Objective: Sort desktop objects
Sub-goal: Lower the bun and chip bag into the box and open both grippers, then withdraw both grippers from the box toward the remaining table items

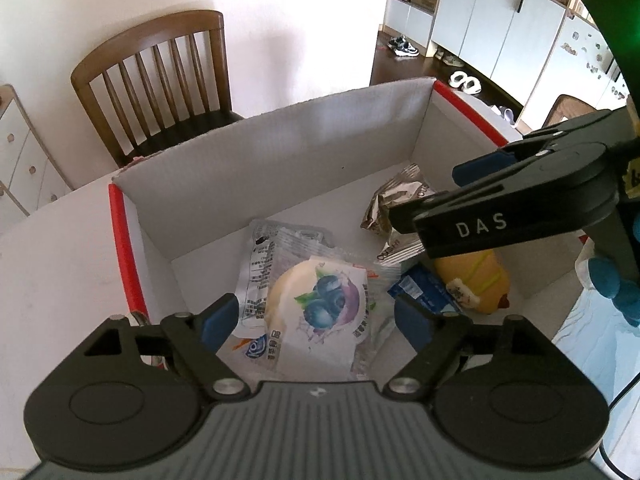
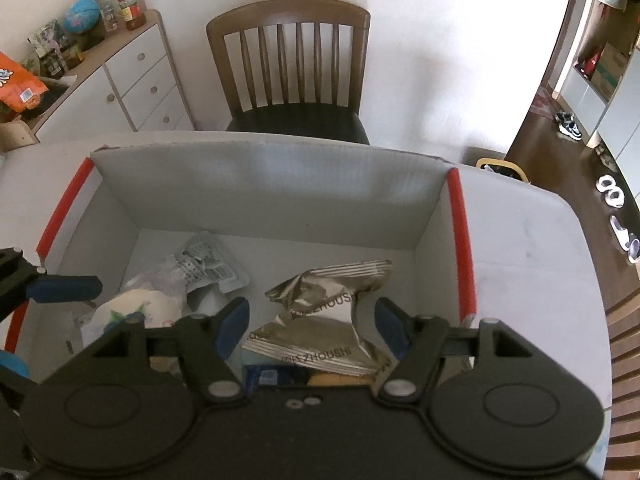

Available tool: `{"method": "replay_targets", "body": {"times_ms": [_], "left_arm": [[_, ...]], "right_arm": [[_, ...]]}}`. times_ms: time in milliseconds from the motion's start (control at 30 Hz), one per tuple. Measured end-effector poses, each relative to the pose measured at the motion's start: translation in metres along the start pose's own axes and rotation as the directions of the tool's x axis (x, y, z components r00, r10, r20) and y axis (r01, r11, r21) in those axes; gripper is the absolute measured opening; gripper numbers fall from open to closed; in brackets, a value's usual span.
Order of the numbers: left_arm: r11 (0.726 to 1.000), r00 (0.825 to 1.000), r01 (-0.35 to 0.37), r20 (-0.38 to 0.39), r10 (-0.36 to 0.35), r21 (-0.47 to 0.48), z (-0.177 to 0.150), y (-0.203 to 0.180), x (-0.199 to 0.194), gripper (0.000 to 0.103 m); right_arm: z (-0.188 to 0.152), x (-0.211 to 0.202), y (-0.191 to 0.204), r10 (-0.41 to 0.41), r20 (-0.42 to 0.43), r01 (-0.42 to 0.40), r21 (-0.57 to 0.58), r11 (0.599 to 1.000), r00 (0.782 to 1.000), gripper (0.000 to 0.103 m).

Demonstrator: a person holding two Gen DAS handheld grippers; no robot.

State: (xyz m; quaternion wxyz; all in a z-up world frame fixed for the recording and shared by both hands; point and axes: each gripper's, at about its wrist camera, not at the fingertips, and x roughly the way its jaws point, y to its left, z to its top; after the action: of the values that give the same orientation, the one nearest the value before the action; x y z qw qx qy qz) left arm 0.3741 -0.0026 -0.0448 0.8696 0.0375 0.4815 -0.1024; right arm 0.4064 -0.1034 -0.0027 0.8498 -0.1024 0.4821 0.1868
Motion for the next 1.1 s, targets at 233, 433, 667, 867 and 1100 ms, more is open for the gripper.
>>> {"method": "replay_targets", "body": {"times_ms": [233,433,667,867,1100], "left_arm": [[1.000,1.000,-0.008,0.023,0.008,0.002,0.001,-0.005,-0.017,0.085],[1.000,0.999,-0.015,0.049,0.016,-0.014,-0.001,-0.006,-0.031,0.097],[0.999,0.998,-0.014,0.063,0.016,-0.034,-0.005,-0.011,-0.046,0.101],[1.000,0.998,-0.008,0.068,0.010,-0.030,-0.011,-0.019,-0.060,0.101],[0.999,0.995,-0.008,0.096,0.011,-0.032,-0.019,-0.029,-0.081,0.101]], "right_arm": [[0.000,-0.018,0.004,0.012,0.025,-0.012,-0.008,1.000,1.000,0.070],[-0.002,-0.039,0.007,0.046,0.055,-0.045,-0.025,0.999,0.997,0.087],[-0.009,-0.058,0.006,0.050,0.071,-0.050,0.001,0.999,0.996,0.089],[-0.017,-0.076,0.007,0.061,0.085,-0.061,-0.001,0.998,0.994,0.089],[-0.031,-0.101,0.011,0.075,0.108,-0.074,-0.009,0.997,0.991,0.089]]}}
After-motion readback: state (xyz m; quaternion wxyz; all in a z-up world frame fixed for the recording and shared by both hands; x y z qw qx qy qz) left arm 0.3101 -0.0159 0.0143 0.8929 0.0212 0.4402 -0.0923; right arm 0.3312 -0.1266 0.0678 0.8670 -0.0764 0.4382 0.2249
